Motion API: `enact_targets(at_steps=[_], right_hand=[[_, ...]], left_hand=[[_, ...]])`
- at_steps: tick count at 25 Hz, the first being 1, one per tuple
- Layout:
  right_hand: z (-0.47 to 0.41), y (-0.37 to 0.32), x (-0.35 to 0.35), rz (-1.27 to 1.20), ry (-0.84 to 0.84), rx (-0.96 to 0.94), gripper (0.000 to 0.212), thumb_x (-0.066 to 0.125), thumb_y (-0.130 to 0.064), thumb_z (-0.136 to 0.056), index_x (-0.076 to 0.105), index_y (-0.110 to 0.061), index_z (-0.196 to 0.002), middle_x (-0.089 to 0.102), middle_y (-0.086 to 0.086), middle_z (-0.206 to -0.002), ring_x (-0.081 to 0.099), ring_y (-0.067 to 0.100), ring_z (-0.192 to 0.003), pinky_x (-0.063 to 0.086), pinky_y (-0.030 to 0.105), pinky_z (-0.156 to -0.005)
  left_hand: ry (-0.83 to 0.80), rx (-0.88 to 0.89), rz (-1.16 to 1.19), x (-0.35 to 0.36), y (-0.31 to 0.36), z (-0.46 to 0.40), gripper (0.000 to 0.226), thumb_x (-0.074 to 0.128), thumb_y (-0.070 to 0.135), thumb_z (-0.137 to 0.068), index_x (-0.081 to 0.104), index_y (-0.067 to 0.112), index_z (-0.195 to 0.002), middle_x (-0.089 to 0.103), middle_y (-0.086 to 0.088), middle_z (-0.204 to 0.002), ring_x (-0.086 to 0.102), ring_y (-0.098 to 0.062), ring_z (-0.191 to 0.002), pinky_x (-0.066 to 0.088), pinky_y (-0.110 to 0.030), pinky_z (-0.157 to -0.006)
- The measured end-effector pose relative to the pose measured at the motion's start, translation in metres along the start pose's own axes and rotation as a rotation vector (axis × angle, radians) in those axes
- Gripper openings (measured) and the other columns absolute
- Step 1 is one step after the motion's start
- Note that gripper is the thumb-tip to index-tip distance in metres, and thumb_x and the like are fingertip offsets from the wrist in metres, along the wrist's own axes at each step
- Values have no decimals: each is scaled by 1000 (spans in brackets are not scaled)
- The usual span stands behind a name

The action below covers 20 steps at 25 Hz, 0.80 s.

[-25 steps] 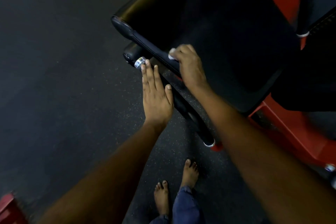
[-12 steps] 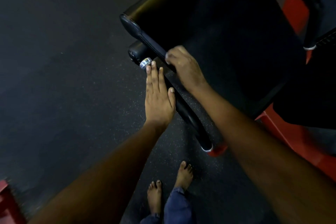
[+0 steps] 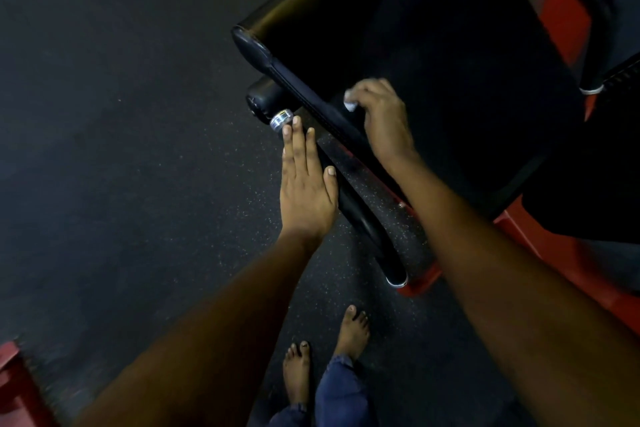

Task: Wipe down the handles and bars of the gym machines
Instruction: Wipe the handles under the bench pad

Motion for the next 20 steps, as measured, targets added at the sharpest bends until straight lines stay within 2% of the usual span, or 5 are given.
enact_targets(at_steps=[5, 10, 13, 17, 20], right_hand=[[139, 35, -37, 6, 40, 153, 33, 39, -10, -85, 71, -4, -90, 66, 10, -96, 51, 8, -91, 41, 9, -84], [37, 18, -19, -16, 36, 151, 28, 47, 8, -83, 68, -3, -97, 62, 14, -104, 53, 18, -99, 46, 30, -88], [62, 33, -13, -40, -21, 172, 18, 51, -6, -90, 68, -11, -94, 60, 4, -105, 52, 3, -98, 46, 23, -89], [172, 44, -48, 33, 45, 297, 27, 51, 9, -80, 71, 0, -96, 65, 14, -102, 58, 23, -97, 47, 26, -86], [153, 0, -31, -264, 135, 391, 29, 55, 12, -82, 71, -4, -100, 65, 7, -105, 58, 12, -93, 49, 13, -79]], left_hand=[[-18, -7, 3, -1, -2, 0, 59, 25, 27, -102, 12, -3, -151, 0, -18, -161, -10, -24, -148, 3, -37, -122], [-21, -2, -30, -1, -1, 0, 59, 21, 30, -103, 12, -2, -151, 0, -17, -161, -10, -24, -148, 2, -35, -122], [-16, 5, -43, -1, -1, 0, 59, 22, 30, -103, 11, -2, -151, 0, -17, -161, -10, -24, -148, 2, -34, -122], [-19, 4, -44, -2, 0, 0, 58, 22, 28, -103, 11, -3, -151, -2, -17, -161, -11, -24, -148, 0, -34, -122], [-11, 12, -61, -2, 1, 0, 58, 22, 27, -103, 14, -4, -150, 1, -19, -160, -7, -28, -148, 1, -34, -122]])
Point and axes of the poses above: each hand's wrist, its own z-axis away from the middle knuckle, its own x-axis out of the palm, y = z × x, the point moved 5 cm from there along -z, towards the middle knuckle
